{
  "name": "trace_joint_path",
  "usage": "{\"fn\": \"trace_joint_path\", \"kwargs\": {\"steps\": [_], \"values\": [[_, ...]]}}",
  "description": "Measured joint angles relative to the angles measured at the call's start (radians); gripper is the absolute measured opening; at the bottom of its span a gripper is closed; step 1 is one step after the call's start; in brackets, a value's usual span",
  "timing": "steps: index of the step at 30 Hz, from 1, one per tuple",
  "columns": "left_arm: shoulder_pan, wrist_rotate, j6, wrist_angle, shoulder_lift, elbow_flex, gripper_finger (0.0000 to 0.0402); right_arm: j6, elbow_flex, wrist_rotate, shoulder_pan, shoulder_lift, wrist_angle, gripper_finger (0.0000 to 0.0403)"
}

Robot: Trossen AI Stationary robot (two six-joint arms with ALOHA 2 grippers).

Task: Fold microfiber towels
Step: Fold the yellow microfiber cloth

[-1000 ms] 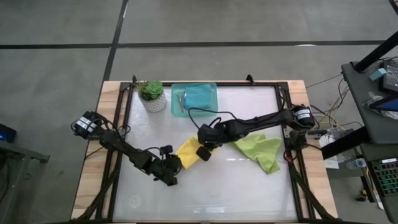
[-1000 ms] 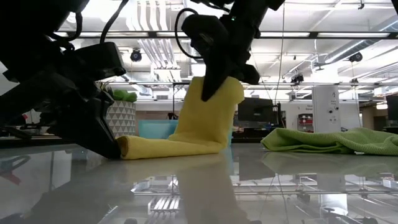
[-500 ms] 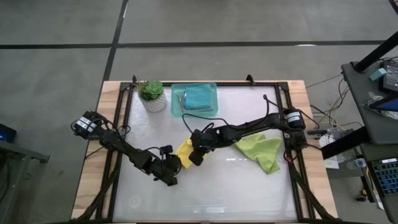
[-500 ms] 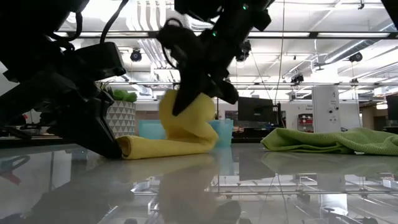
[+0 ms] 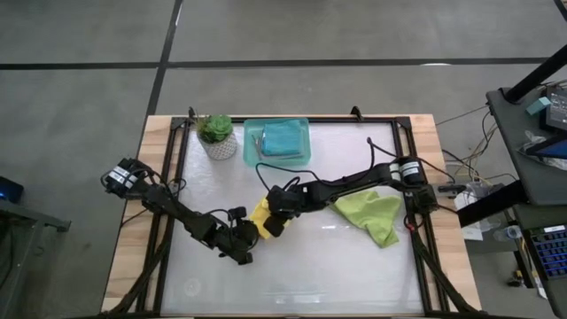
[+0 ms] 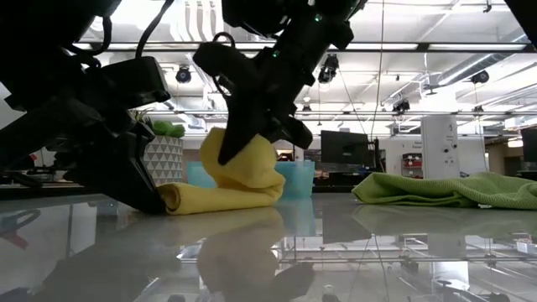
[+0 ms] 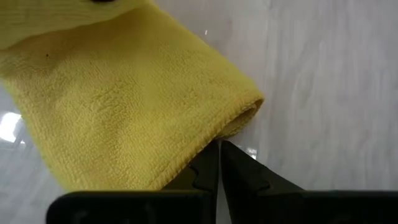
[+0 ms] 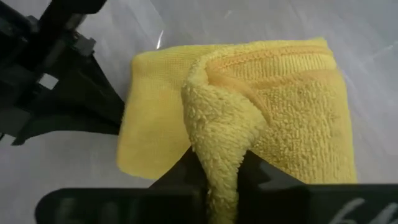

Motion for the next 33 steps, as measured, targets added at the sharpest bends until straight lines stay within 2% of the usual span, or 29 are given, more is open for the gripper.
{"fn": "trace_joint_path", "kwargs": {"steps": [12, 18, 22, 28, 33], "values": [[0.0, 0.001, 0.0, 0.004, -0.001, 0.0, 0.0005, -0.008, 0.0, 0.0, 0.0, 0.0, 0.122, 0.0152], [0.0, 0.001, 0.0, 0.005, -0.001, 0.0, 0.0005, -0.067, 0.0, 0.0, 0.0, -0.001, 0.206, 0.0188], [0.0, 0.002, 0.0, 0.005, -0.004, 0.0, 0.0005, -0.18, 0.005, -0.009, 0.0, -0.013, 0.171, 0.0193], [-0.002, 0.022, 0.02, -0.002, -0.025, -0.001, 0.0005, -0.482, 0.01, -0.005, 0.039, -0.107, 0.031, 0.0193], [-0.002, 0.023, 0.031, -0.002, -0.031, -0.002, 0.0005, -0.727, -0.017, -0.007, 0.1, -0.106, -0.046, 0.0185]]}}
